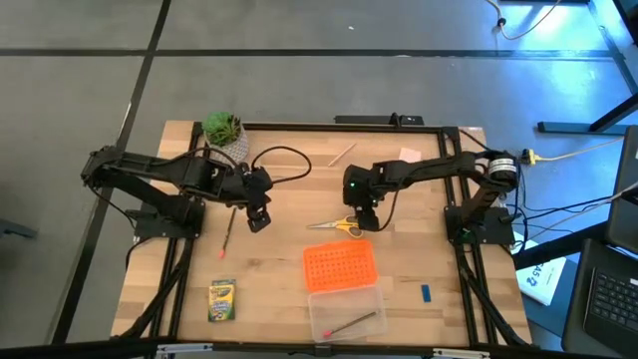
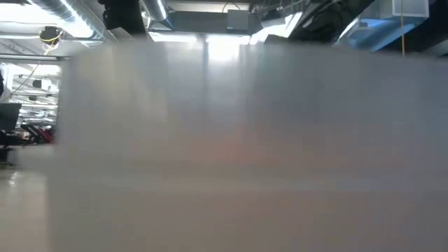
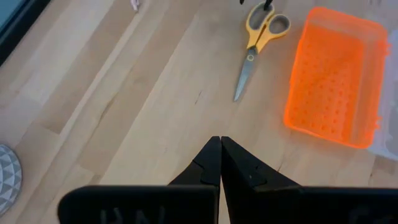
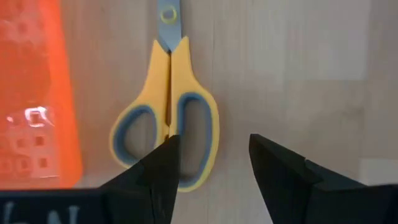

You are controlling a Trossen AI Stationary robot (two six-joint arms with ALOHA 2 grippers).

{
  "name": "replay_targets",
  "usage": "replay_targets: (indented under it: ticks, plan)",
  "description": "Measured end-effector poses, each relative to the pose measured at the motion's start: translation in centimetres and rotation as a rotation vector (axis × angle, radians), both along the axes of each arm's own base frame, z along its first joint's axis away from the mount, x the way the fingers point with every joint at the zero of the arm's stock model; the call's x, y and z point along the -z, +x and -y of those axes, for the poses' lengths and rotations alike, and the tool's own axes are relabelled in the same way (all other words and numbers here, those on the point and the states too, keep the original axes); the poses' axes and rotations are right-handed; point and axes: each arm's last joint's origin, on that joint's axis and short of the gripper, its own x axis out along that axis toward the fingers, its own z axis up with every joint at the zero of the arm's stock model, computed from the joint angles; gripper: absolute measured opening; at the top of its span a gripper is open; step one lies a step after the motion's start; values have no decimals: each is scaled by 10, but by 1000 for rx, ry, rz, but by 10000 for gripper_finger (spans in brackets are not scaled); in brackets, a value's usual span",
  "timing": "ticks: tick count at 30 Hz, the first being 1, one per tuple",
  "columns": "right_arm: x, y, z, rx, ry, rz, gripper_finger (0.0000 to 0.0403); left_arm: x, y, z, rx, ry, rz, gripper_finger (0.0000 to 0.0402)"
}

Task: Pack school essentials
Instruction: Put the yellow scissor into the orange supply box

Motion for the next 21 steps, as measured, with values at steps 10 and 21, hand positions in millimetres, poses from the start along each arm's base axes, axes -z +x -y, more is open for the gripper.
replay_targets:
  ticks: [10, 21]
  plan:
    - [24, 8, 2, 5, -15, -43, 192, 0, 0, 0, 3, -1, -1, 0]
    - [34, 10, 3, 3, -29, -63, 78, 0, 0, 0, 3, -1, -2, 0]
